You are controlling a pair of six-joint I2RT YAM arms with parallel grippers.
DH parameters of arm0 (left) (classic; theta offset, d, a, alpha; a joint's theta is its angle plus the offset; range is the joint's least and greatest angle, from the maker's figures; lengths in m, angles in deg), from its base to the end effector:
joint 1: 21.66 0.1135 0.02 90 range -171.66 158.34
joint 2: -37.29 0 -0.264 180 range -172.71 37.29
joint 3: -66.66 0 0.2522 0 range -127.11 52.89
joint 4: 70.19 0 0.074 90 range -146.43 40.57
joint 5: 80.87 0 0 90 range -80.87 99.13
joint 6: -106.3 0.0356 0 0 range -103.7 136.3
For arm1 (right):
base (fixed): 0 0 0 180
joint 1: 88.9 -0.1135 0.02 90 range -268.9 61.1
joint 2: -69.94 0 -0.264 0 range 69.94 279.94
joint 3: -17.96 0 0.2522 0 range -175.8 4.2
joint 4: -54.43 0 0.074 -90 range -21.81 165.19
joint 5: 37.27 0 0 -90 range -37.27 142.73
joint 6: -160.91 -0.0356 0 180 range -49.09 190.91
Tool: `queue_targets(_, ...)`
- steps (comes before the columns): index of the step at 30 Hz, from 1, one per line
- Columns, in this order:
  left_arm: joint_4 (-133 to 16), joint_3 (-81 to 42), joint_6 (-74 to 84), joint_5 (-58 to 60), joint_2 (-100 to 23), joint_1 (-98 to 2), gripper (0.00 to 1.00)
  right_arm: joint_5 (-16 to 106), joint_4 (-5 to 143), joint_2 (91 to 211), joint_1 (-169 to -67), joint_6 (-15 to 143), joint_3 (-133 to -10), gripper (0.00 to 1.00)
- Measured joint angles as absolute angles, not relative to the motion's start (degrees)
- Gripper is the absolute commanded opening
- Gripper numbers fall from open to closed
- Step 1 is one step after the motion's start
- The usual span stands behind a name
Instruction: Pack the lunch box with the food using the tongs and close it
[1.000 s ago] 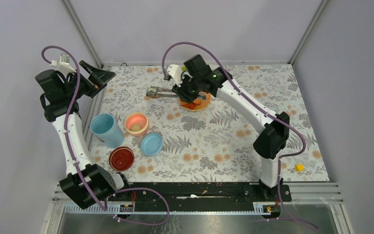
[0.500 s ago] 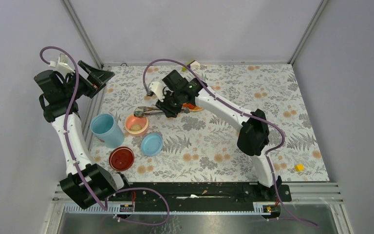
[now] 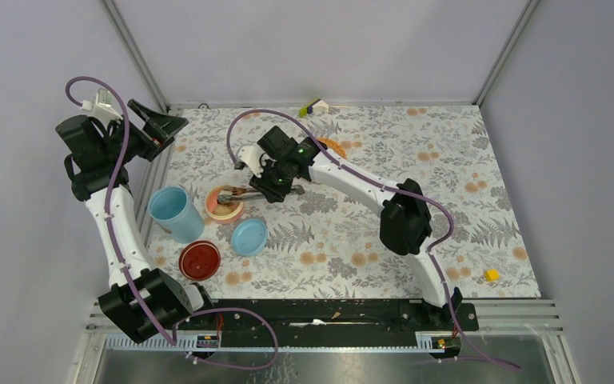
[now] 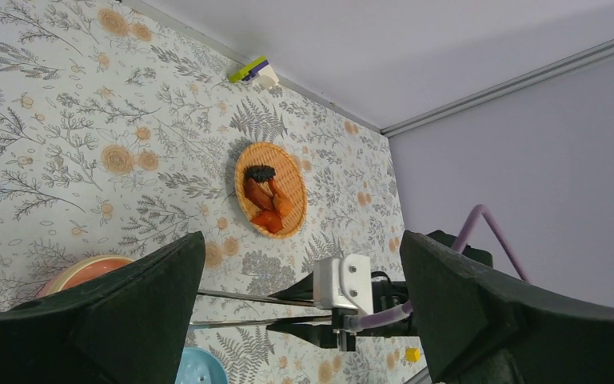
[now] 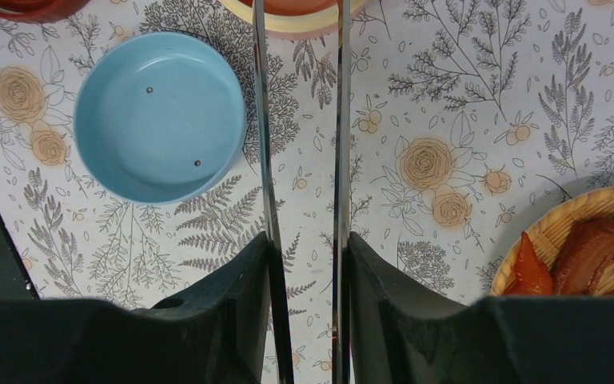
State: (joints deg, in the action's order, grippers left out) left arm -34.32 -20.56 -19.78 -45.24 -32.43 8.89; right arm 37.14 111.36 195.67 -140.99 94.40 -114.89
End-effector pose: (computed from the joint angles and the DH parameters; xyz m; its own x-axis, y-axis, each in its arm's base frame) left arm 0.2377 0.1067 0.4071 -0.4362 -0.6558 -0.6162 0.1377 0.6280 -0.7659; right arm 0.2962 0.3959 0.2763 -0.0851 -0.7341 -0.6737 -0.9818 0.1770 -0.0689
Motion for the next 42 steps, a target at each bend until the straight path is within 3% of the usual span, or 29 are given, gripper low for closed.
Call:
queue_targets(24, -34.91, -19.94, -19.78, -46.03, -32.40, 9.24, 0.99, 42.54, 109.83, 196.74, -142.06, 95.27, -114.89, 0.49)
queue_targets(42, -35.13, -19.68, -19.75, -46.14, -32.38, 9.43, 0.99, 42.71, 109.44, 196.52, -143.13, 95.91, -114.89, 0.50)
